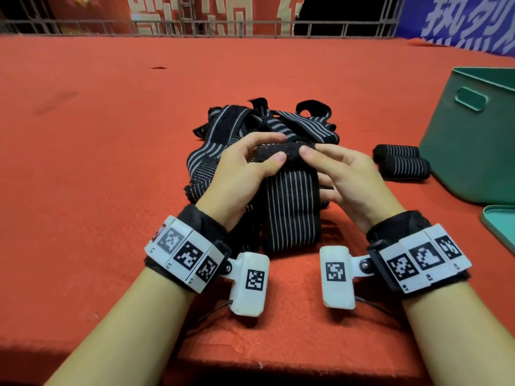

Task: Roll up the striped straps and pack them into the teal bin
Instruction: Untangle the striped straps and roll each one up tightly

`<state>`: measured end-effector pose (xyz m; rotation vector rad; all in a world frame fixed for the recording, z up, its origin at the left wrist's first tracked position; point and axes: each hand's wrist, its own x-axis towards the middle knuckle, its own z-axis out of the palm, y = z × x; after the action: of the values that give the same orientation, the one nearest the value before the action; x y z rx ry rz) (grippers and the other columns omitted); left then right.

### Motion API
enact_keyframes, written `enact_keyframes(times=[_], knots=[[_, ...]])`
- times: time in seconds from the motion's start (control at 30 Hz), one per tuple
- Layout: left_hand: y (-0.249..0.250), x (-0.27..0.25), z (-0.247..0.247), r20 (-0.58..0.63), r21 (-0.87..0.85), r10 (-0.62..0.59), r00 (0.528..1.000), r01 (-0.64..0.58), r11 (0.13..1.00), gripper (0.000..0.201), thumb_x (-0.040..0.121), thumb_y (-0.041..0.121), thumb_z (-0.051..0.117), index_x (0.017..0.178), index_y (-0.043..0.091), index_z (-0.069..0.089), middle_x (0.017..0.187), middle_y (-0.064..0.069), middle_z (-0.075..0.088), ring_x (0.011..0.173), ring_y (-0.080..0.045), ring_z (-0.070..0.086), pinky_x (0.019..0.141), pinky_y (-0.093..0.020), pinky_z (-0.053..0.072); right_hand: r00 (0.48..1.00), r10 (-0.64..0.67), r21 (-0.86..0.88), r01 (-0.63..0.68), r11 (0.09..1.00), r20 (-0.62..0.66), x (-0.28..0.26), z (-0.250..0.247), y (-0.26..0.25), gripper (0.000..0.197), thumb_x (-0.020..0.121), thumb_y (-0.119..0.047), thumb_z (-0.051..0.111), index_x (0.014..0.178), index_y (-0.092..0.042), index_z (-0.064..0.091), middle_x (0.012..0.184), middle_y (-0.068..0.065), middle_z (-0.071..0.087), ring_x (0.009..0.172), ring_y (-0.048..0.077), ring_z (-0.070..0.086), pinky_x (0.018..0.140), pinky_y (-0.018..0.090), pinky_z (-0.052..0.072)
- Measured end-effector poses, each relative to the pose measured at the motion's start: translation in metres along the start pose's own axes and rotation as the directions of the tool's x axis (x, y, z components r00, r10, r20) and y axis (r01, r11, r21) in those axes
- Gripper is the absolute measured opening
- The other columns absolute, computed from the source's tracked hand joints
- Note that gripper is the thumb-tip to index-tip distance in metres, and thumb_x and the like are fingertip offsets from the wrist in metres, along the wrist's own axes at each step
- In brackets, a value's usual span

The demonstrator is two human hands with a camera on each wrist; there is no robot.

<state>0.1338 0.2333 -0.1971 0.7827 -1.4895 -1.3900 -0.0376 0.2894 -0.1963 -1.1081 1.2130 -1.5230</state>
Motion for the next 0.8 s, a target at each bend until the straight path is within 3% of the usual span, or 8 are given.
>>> enact_keyframes(times=[0.1, 0.17, 0.23, 0.33, 0.4, 0.53, 0.67, 0.8], knots=[[0.0019, 0.0003, 0.0017, -0.032, -0.054, -0.014, 0.999, 0.012, 0.998, 0.039, 0.091, 0.001, 0.070, 0.126, 0.018, 0.067, 0.119, -0.008, 0.073, 0.111, -0.024, 0.071, 0.097, -0.043, 0.058, 0.999, -0.046, 0.020, 0.047, 0.999, -0.020, -0.0010, 0.0006, 0.0008, 0.031, 0.092, -0.016, 0.074, 0.123, -0.011, 0.070, 0.107, 0.005, 0.079, 0.095, 0.020, 0.076, 0.067, 0.026, 0.058], [0.0032, 0.0005, 0.0026, -0.029, -0.104, -0.084, 0.996, 0.081, 0.991, 0.038, 0.094, 0.006, 0.069, 0.130, 0.014, 0.064, 0.120, -0.008, 0.073, 0.109, -0.025, 0.072, 0.089, -0.039, 0.059, 0.996, -0.073, 0.038, 0.075, 0.996, -0.050, -0.0014, 0.0009, -0.0012, 0.030, 0.092, -0.008, 0.073, 0.122, -0.013, 0.070, 0.108, 0.006, 0.078, 0.091, 0.017, 0.076, 0.059, 0.022, 0.056], [0.0027, 0.0007, 0.0037, 0.029, -0.085, -0.150, 0.988, 0.152, 0.985, 0.028, 0.100, 0.018, 0.063, 0.127, 0.012, 0.066, 0.119, -0.010, 0.075, 0.110, -0.029, 0.072, 0.093, -0.043, 0.058, 0.994, -0.087, 0.045, 0.090, 0.995, -0.063, -0.0011, -0.0002, -0.0020, 0.031, 0.091, -0.003, 0.072, 0.120, -0.014, 0.070, 0.109, 0.008, 0.078, 0.085, 0.014, 0.074, 0.052, 0.019, 0.052], [-0.0018, 0.0003, 0.0070, 0.063, -0.056, -0.197, 0.978, 0.200, 0.978, 0.035, 0.101, 0.038, 0.059, 0.128, 0.016, 0.063, 0.121, -0.007, 0.074, 0.112, -0.028, 0.071, 0.102, -0.055, 0.053, 0.995, -0.100, 0.026, 0.100, 0.995, -0.018, -0.0016, -0.0008, -0.0013, 0.035, 0.089, 0.002, 0.072, 0.118, -0.018, 0.072, 0.108, 0.004, 0.078, 0.090, 0.015, 0.074, 0.057, 0.022, 0.055], [-0.0034, -0.0005, 0.0085, 0.052, -0.060, -0.203, 0.978, 0.206, 0.977, 0.042, 0.098, 0.046, 0.057, 0.130, 0.019, 0.059, 0.124, -0.006, 0.072, 0.113, -0.026, 0.071, 0.103, -0.055, 0.052, 0.995, -0.100, -0.009, 0.100, 0.995, 0.015, -0.0019, -0.0006, -0.0010, 0.038, 0.088, 0.007, 0.071, 0.117, -0.018, 0.073, 0.108, 0.002, 0.077, 0.092, 0.016, 0.074, 0.059, 0.022, 0.056], [-0.0059, 0.0002, 0.0069, 0.031, -0.100, -0.216, 0.976, 0.218, 0.971, 0.027, 0.106, 0.029, 0.054, 0.129, 0.016, 0.058, 0.124, -0.014, 0.071, 0.108, -0.028, 0.072, 0.091, -0.045, 0.059, 0.997, -0.074, -0.050, 0.074, 0.996, 0.005, -0.0009, -0.0007, 0.0002, 0.046, 0.086, 0.015, 0.066, 0.119, -0.016, 0.073, 0.112, 0.004, 0.076, 0.088, 0.014, 0.073, 0.054, 0.018, 0.052], [-0.0042, 0.0034, 0.0082, -0.068, -0.162, -0.145, 0.987, 0.133, 0.978, 0.023, 0.106, 0.016, 0.052, 0.128, 0.010, 0.057, 0.126, -0.018, 0.069, 0.110, -0.030, 0.069, 0.088, -0.040, 0.059, 0.998, 0.062, -0.016, -0.061, 0.998, 0.019, 0.0051, -0.0013, 0.0047, 0.045, 0.090, -0.005, 0.069, 0.134, -0.014, 0.063, 0.118, 0.005, 0.076, 0.098, 0.020, 0.073, 0.070, 0.030, 0.057], [-0.0046, 0.0052, 0.0049, -0.138, -0.110, -0.039, 0.990, 0.024, 0.994, 0.020, 0.106, 0.016, 0.053, 0.126, 0.014, 0.057, 0.124, -0.010, 0.069, 0.114, -0.026, 0.068, 0.099, -0.045, 0.055, 0.995, 0.099, -0.046, -0.098, 0.994, 0.018, 0.0045, -0.0020, 0.0054, 0.028, 0.096, -0.008, 0.067, 0.124, -0.006, 0.068, 0.089, -0.001, 0.077, 0.069, 0.009, 0.071, 0.059, 0.025, 0.056]])
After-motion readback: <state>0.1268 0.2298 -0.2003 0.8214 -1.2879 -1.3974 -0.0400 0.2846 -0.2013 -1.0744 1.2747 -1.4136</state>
